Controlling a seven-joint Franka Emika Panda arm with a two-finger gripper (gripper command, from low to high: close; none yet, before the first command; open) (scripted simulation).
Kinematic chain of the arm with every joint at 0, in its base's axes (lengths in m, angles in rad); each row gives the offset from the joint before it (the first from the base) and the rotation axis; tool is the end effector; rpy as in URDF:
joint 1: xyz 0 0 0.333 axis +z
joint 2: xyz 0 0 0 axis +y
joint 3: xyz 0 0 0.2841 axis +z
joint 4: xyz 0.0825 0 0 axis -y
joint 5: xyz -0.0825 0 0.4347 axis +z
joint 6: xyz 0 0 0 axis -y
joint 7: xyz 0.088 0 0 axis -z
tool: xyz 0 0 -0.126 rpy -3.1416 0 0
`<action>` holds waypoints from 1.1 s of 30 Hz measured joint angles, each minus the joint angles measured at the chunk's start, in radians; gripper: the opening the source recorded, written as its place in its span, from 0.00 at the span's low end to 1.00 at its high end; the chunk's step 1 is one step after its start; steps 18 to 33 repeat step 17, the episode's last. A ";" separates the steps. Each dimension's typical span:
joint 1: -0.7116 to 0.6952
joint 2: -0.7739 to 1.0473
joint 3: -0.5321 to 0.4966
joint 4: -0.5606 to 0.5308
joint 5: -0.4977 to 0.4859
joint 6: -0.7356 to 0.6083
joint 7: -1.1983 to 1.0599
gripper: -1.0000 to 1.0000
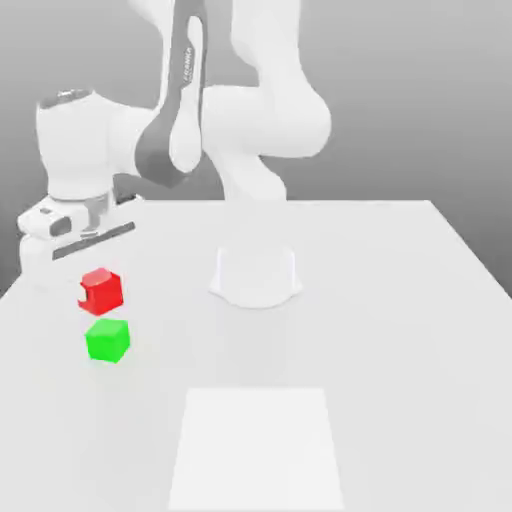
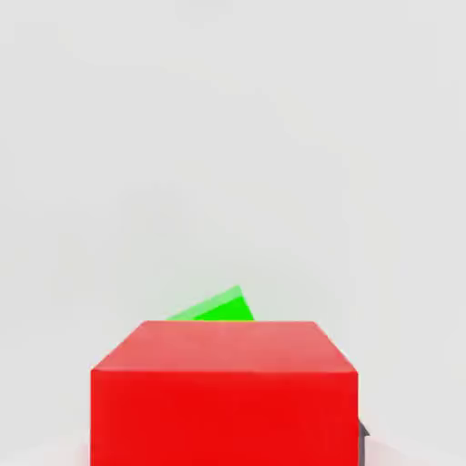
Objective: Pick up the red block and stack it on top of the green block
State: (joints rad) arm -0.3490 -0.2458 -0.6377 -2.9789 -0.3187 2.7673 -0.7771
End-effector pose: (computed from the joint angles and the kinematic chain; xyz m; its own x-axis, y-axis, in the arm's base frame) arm 0.2262 -0.2578 0.1265 0.9944 0.1019 0.0290 0.1023 -0.9947 -0.0106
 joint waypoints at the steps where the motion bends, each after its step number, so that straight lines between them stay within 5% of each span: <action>1: 0.007 0.011 -0.005 0.000 0.009 0.010 -0.006 0.00; 17: 0.129 0.195 -0.067 -0.005 0.209 0.175 -0.143 0.00; 33: 0.129 0.195 -0.067 -0.005 0.209 0.175 -0.143 0.00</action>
